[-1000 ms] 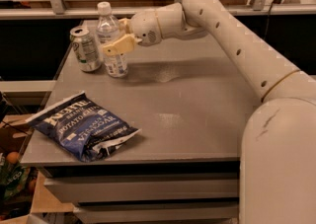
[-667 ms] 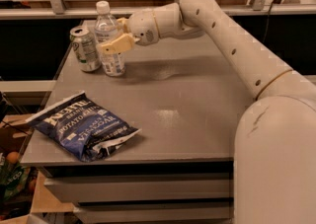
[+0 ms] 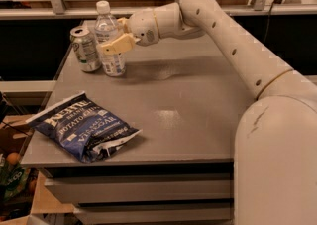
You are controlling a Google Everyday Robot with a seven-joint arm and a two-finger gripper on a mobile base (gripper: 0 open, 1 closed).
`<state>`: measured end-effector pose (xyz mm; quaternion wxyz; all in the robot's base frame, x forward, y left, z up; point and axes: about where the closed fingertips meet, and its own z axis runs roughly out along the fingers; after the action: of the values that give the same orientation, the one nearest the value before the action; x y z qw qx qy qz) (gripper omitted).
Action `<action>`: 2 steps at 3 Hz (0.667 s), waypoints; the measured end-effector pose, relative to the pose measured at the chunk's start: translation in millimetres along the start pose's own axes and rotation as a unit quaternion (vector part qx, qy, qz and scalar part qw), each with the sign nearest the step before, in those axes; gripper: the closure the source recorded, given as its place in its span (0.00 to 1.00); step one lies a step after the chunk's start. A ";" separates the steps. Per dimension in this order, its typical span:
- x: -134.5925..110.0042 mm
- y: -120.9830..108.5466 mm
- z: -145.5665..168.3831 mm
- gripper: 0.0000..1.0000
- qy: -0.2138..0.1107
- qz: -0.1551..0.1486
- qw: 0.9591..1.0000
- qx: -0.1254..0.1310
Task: Move blue plastic bottle near 7up can
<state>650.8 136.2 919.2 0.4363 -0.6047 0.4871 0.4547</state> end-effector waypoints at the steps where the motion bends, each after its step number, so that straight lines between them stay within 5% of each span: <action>1: -0.3 0.0 -0.1 0.36 0.000 0.000 1.000 0.000; 2: -0.5 0.0 0.0 0.12 0.000 0.000 1.000 0.000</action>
Offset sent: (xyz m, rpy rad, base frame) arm 0.0015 -0.0059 0.0034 0.0097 -0.0087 -0.0063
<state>650.7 136.3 919.7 0.4366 -0.6047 0.4867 0.4548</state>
